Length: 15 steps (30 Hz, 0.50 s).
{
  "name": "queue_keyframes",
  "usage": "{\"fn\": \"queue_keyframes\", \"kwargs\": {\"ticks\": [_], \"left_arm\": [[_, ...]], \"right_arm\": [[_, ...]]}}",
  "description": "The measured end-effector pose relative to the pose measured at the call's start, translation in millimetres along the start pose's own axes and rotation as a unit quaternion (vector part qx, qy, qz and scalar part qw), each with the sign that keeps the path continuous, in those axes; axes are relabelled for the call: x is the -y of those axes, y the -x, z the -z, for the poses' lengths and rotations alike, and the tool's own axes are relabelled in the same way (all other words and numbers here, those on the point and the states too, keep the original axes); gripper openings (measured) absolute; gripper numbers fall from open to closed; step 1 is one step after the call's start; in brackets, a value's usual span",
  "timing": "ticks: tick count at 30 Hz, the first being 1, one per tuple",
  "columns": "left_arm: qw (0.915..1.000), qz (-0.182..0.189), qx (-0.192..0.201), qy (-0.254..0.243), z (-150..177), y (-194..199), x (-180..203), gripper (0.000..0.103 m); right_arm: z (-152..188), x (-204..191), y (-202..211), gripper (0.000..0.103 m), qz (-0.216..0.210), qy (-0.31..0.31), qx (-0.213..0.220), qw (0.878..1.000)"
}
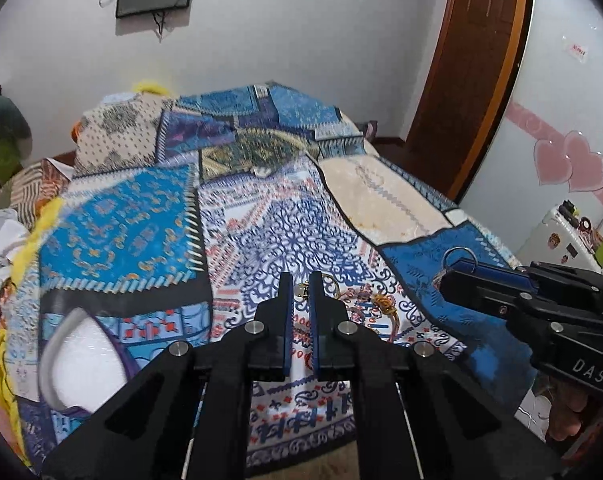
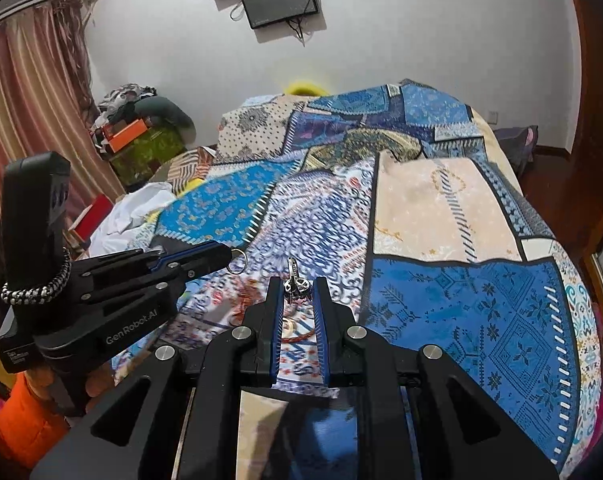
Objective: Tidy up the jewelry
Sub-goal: 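Lift the silver rings with the right gripper and carry them to the heart box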
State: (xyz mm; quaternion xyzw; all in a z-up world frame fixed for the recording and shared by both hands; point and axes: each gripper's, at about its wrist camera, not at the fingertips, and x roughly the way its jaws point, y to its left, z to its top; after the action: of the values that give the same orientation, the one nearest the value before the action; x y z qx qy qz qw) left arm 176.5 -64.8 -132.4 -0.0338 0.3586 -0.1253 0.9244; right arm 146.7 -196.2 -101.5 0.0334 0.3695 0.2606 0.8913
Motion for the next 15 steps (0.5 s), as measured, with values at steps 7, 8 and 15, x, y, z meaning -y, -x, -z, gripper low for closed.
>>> {"fn": "queue_keyframes", "kwargs": {"ticks": [7, 8, 15], "left_arm": [[0.9994, -0.009, 0.033, 0.008, 0, 40, -11, 0.005], [0.9992, -0.011, 0.037, 0.009, 1, 45, -13, 0.005], [0.9975, -0.030, 0.058, 0.026, 13, 80, -39, 0.005]], "right_arm": [[-9, -28, 11, 0.013, -0.007, 0.019, 0.016, 1.000], [-9, -32, 13, 0.013, -0.008, 0.021, 0.018, 1.000], [-14, -64, 13, 0.013, -0.021, 0.040, 0.024, 0.999]]}}
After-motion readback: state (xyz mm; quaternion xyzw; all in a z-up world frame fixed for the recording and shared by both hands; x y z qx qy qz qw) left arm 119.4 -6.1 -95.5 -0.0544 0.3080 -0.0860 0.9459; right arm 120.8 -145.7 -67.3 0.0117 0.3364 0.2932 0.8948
